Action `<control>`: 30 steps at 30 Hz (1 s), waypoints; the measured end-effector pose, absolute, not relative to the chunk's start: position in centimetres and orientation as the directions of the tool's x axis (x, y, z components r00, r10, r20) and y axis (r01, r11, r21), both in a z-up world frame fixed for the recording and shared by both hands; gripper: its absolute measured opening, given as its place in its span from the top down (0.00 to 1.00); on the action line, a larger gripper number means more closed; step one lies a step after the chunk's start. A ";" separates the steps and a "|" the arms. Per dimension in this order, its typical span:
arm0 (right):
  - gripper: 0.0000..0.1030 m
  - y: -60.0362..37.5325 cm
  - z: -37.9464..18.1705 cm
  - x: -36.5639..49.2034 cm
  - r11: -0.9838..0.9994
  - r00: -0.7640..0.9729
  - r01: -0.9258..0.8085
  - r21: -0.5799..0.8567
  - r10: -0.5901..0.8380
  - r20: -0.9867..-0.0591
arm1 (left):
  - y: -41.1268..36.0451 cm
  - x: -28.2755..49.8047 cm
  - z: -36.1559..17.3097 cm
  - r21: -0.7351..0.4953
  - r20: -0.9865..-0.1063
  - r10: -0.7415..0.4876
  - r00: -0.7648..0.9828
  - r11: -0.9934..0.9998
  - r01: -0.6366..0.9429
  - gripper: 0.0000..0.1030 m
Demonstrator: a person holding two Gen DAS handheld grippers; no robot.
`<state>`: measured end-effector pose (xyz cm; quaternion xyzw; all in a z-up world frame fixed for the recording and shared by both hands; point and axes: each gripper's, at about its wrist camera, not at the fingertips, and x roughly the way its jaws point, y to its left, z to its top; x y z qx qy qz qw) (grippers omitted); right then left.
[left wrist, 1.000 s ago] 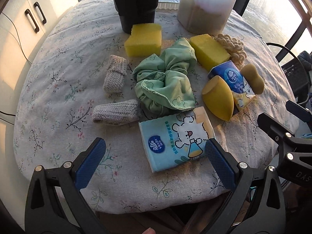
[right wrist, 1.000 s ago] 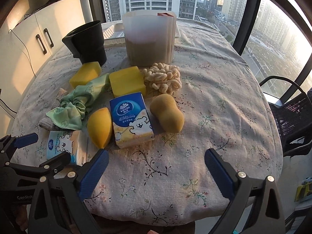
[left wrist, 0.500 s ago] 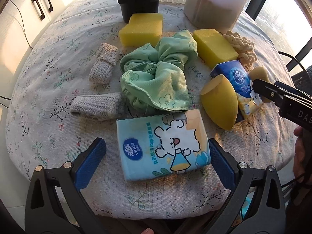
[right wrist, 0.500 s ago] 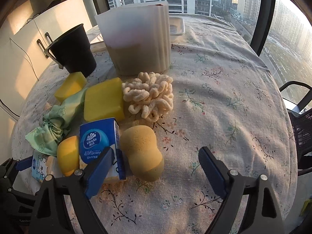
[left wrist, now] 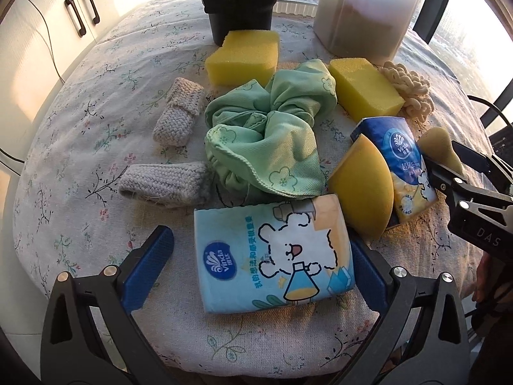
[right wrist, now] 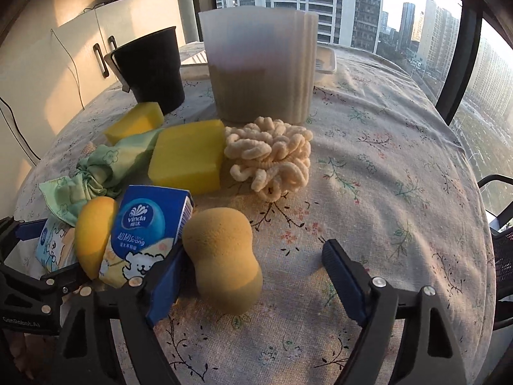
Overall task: Organize soft objects
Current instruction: 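Grasp the blue tissue pack with the left gripper while the right grasps the tan sponge, then carry both items to the white tray and release them inside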
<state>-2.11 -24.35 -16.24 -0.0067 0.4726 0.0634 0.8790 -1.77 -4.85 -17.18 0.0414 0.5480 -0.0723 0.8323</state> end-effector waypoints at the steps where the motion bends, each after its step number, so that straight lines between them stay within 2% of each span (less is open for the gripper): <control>1: 0.32 -24.3 -16.0 -2.2 0.991 0.541 -0.125 0.055 0.114 -0.833 | -4.8 -1.7 -17.1 -0.013 -0.919 -0.078 0.386 0.986 0.167 0.00; 2: 0.51 -24.1 -15.8 -2.4 0.986 0.534 -0.150 0.078 0.147 -0.833 | -4.7 -1.7 -17.1 -0.020 -0.918 -0.084 0.387 0.986 0.167 0.00; 3: 0.62 -23.9 -15.6 -2.5 0.980 0.519 -0.170 0.105 0.180 -0.836 | -4.6 -1.8 -17.1 -0.022 -0.918 -0.087 0.388 0.986 0.168 0.00; 6: 0.64 -23.0 -15.5 -2.8 0.984 0.528 -0.172 0.041 0.127 -0.840 | -4.4 -2.4 -16.7 -0.009 -0.912 -0.080 0.402 0.984 0.176 0.13; 7: 0.64 -22.8 -15.4 -2.9 0.985 0.534 -0.173 0.026 0.115 -0.838 | -4.4 -2.6 -16.4 -0.009 -0.907 -0.084 0.413 0.984 0.179 0.29; 15: 0.66 -24.8 -15.0 -3.5 0.987 0.522 -0.044 0.152 0.153 -0.839 | -3.0 -2.8 -15.8 -0.098 -0.907 -0.155 0.393 0.982 0.161 0.29; 22: 0.66 -26.9 -13.5 -4.3 0.985 0.553 0.042 0.166 0.115 -0.825 | -0.4 -3.0 -13.4 -0.041 -0.873 -0.097 0.478 0.991 0.125 0.29; 30: 0.66 -30.4 -10.7 -2.5 0.984 0.602 0.140 0.110 0.004 -0.799 | 4.3 1.5 -10.6 0.011 -0.816 -0.006 0.578 1.000 0.026 0.29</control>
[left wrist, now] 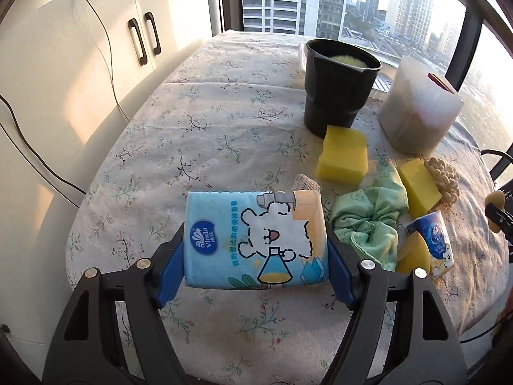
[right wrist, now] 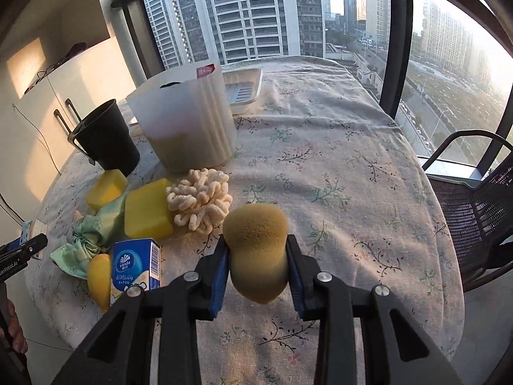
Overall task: Organize soft objects
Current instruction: 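Carry both items to the white tray and release them inside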
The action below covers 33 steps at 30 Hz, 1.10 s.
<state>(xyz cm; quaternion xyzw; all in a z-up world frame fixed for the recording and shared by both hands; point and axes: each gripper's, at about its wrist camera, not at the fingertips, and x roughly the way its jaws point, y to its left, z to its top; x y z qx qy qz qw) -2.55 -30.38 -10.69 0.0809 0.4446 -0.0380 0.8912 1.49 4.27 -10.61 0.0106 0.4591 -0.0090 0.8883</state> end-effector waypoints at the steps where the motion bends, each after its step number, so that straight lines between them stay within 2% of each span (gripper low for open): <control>1: 0.66 -30.9 -10.3 -2.0 0.983 0.607 0.155 0.102 -0.013 -0.795 | 4.8 2.3 -10.3 0.018 -0.805 0.003 0.593 1.000 0.019 0.29; 11: 0.66 -38.0 -9.4 5.3 0.958 0.599 0.280 0.063 -0.123 -0.791 | 10.0 14.1 -8.6 0.154 -0.698 0.140 0.702 0.987 -0.044 0.29; 18: 0.66 -41.7 -9.3 12.9 0.946 0.591 0.320 0.047 -0.161 -0.791 | 11.4 25.4 -8.9 0.207 -0.690 0.172 0.703 0.978 -0.037 0.29; 25: 0.66 -42.2 -8.7 22.3 0.960 0.588 0.273 0.055 -0.121 -0.800 | 6.0 33.9 -9.1 0.223 -0.681 0.048 0.731 0.964 0.144 0.29; 33: 0.66 -36.9 -8.9 32.5 0.995 0.557 0.065 0.080 0.031 -0.830 | -2.3 38.5 -9.0 0.151 -0.720 -0.184 0.669 0.899 0.410 0.29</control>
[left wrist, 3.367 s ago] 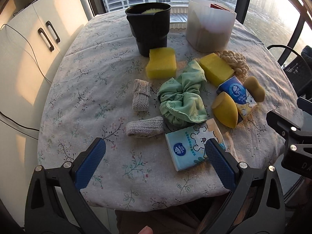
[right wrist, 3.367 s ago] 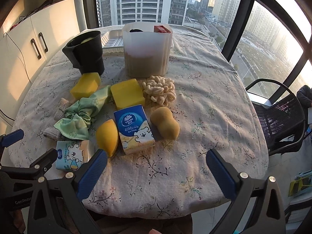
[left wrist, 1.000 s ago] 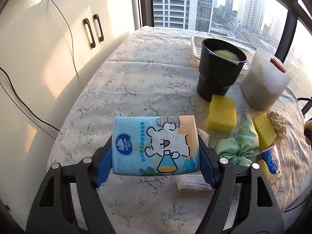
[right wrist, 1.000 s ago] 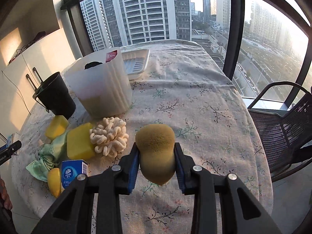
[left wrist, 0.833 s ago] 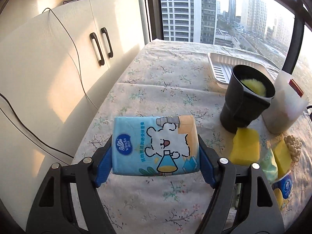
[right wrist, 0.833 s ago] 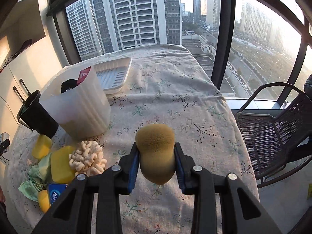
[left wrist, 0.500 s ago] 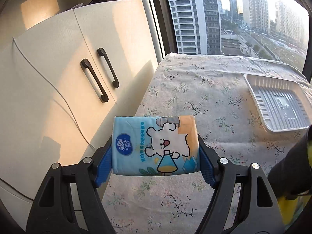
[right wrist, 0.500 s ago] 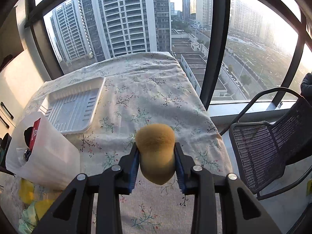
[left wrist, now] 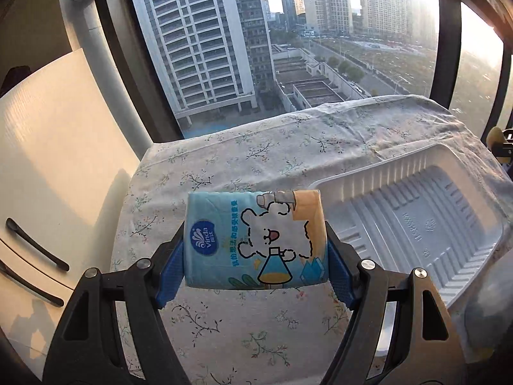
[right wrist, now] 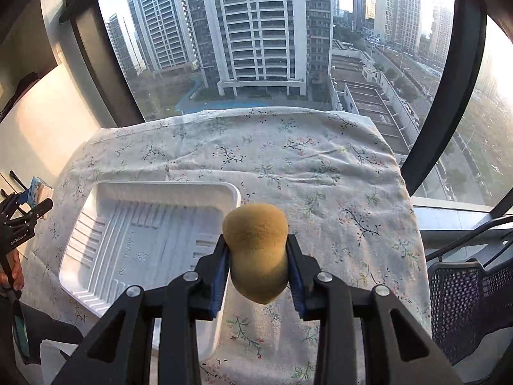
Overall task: Organize soft objects
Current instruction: 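Carry both items to the white tray and release them inside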
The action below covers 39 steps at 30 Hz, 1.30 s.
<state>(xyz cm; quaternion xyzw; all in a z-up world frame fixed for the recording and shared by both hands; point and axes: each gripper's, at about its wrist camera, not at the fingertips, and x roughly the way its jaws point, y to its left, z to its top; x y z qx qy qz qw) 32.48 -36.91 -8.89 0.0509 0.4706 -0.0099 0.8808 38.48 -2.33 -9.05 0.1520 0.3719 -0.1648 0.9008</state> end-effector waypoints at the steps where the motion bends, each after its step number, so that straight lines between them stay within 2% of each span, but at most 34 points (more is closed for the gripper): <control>1: 0.66 -36.0 -9.2 33.5 0.997 0.541 0.026 0.074 0.048 -0.839 | -3.3 38.8 -9.1 0.141 -0.727 -0.211 0.653 0.885 0.443 0.29; 6: 0.66 -31.3 -10.3 36.9 0.981 0.463 -0.179 0.078 0.154 -0.873 | -7.9 39.8 -10.1 0.105 -0.780 -0.298 0.551 0.805 0.584 0.29; 12: 0.66 -26.3 -13.0 38.6 0.931 0.347 -0.364 0.011 0.146 -0.926 | -12.1 39.6 -13.5 0.141 -0.844 -0.273 0.461 0.717 0.682 0.29; 19: 0.65 -25.4 -14.8 39.1 0.915 0.291 -0.403 -0.006 0.122 -0.949 | -14.7 39.0 -16.1 0.183 -0.882 -0.221 0.417 0.654 0.734 0.27; 25: 0.60 -26.3 -15.8 39.5 0.922 0.263 -0.386 0.018 0.129 -0.956 | -13.6 40.3 -15.9 0.078 -0.904 -0.253 0.346 0.697 0.713 0.25; 26: 0.54 -26.3 -15.8 39.4 0.922 0.264 -0.387 0.018 0.130 -0.956 | -13.5 40.5 -15.9 0.069 -0.904 -0.257 0.342 0.702 0.709 0.25; 27: 0.43 -26.3 -15.8 39.4 0.923 0.269 -0.384 0.009 0.121 -0.956 | -13.3 40.4 -15.9 0.062 -0.904 -0.260 0.340 0.706 0.706 0.25; 29: 0.34 -26.2 -15.7 39.2 0.919 0.283 -0.393 -0.003 0.118 -0.952 | -13.2 40.4 -15.7 0.052 -0.899 -0.273 0.343 0.711 0.701 0.25; 31: 0.31 -26.3 -15.1 38.9 0.917 0.308 -0.398 -0.012 0.121 -0.944 | -13.1 40.4 -15.2 0.040 -0.888 -0.293 0.355 0.719 0.694 0.25; 34: 0.21 -26.7 -14.0 38.5 0.926 0.346 -0.378 0.003 0.145 -0.927 | -12.3 40.6 -13.8 0.032 -0.859 -0.316 0.404 0.753 0.657 0.25; 39: 0.20 -28.0 -12.8 38.2 0.946 0.382 -0.323 0.014 0.144 -0.913 | -11.3 41.0 -12.2 0.066 -0.833 -0.291 0.470 0.792 0.607 0.25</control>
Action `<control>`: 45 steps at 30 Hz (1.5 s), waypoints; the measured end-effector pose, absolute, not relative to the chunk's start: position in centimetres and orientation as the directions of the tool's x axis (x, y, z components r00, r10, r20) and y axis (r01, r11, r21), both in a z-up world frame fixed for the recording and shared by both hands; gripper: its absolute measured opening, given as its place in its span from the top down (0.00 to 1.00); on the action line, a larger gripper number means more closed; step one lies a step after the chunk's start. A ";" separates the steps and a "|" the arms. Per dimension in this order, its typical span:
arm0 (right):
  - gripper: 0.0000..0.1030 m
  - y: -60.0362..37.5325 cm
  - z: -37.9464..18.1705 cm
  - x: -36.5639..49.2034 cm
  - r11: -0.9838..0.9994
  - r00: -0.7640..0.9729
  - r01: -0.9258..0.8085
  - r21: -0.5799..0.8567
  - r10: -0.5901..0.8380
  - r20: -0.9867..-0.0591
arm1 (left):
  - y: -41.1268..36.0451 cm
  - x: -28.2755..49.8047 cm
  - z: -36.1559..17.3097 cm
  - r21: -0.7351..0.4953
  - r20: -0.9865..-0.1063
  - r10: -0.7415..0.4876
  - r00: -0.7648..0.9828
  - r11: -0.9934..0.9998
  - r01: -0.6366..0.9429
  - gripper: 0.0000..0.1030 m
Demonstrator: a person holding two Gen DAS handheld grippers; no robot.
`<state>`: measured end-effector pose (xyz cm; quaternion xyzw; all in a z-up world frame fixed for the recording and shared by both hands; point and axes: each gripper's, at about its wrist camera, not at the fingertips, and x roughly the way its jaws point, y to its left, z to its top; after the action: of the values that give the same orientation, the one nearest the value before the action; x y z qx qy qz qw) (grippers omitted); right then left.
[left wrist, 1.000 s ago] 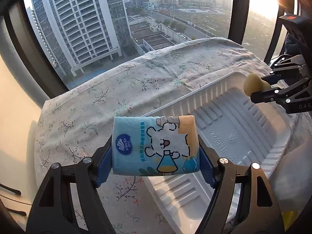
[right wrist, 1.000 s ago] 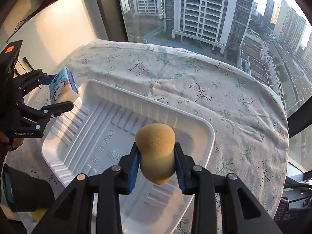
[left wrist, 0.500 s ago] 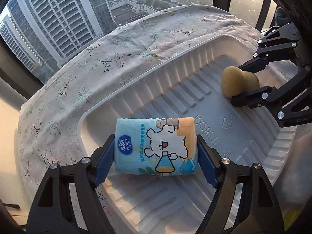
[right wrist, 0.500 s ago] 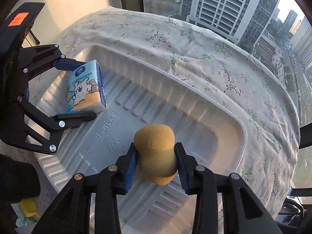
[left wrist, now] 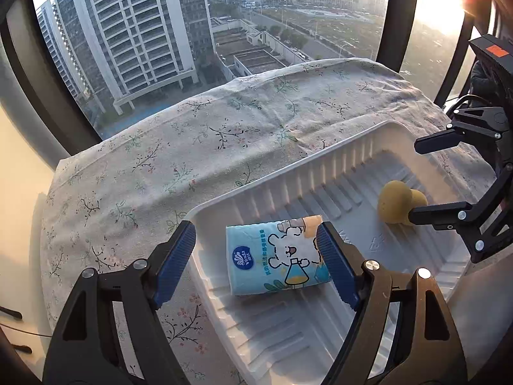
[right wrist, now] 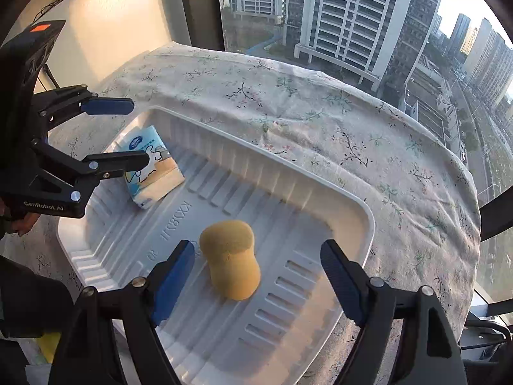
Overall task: Organize soft objects
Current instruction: 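Carry both items to the white tray and release them inside, then return both tools to the table and grasp the grey sock with the left gripper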
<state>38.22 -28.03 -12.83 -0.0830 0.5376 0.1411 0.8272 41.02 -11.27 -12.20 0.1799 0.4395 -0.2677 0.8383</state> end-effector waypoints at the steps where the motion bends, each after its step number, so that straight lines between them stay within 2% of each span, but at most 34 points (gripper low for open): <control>1: 0.20 -28.4 -12.6 38.0 0.952 0.390 -0.307 0.010 0.135 -0.911 | -11.1 41.0 -12.0 0.081 -0.828 -0.279 0.486 0.799 0.596 0.25; 6: 0.16 -31.1 -11.7 36.5 0.984 0.455 -0.177 -0.017 0.066 -0.888 | -9.3 40.6 -11.3 0.140 -0.798 -0.200 0.568 0.856 0.497 0.24; 8: 0.12 -32.7 -11.3 35.5 0.995 0.481 -0.096 -0.032 0.019 -0.876 | -7.7 40.5 -10.8 0.132 -0.780 -0.174 0.601 0.893 0.430 0.21; 13: 0.11 -36.2 -10.2 31.8 0.997 0.513 0.055 -0.049 -0.071 -0.856 | -2.0 40.0 -9.4 0.066 -0.769 -0.112 0.630 0.965 0.252 0.21; 19: 0.10 -40.0 -10.0 25.8 0.982 0.504 0.184 -0.044 -0.133 -0.853 | 4.4 36.1 -8.7 0.107 -0.735 0.030 0.677 0.992 0.073 0.21; 25: 0.09 -42.4 -10.9 18.3 0.955 0.499 0.296 0.011 -0.145 -0.854 | 10.2 28.4 -8.1 -0.032 -0.667 -0.067 0.742 0.998 0.061 0.21; 31: 0.09 -41.2 -11.3 8.8 0.940 0.526 0.339 0.039 -0.155 -0.836 | 10.0 17.5 -9.0 0.063 -0.668 -0.092 0.738 0.982 0.179 0.20; 35: 0.08 -38.1 -11.0 2.3 0.952 0.574 0.290 0.096 -0.092 -0.814 | 7.9 9.1 -10.2 0.074 -0.660 -0.161 0.734 0.958 0.277 0.19; 36: 0.07 -37.2 -11.0 0.9 0.956 0.582 0.273 0.107 -0.076 -0.809 | 7.2 7.4 -10.4 0.089 -0.657 -0.164 0.736 0.952 0.292 0.16; 38: 0.06 -35.0 -10.9 -1.7 0.964 0.591 0.236 0.122 -0.043 -0.806 | 5.6 4.7 -10.9 0.114 -0.673 -0.164 0.721 0.941 0.320 0.04; 41: 0.05 -31.4 -11.1 -4.3 0.976 0.590 0.167 0.138 0.013 -0.807 | 4.0 1.7 -11.4 0.094 -0.688 -0.193 0.700 0.932 0.350 0.03; 45: 0.05 -26.6 -11.6 -6.6 0.989 0.583 0.093 0.112 0.037 -0.812 | 2.7 -0.7 -11.9 0.110 -0.708 -0.168 0.686 0.933 0.343 0.03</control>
<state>-6.61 -26.62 -11.63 0.0714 0.4564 -0.0157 0.8867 -0.72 2.74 -11.95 0.1177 0.3705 -0.1402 0.9106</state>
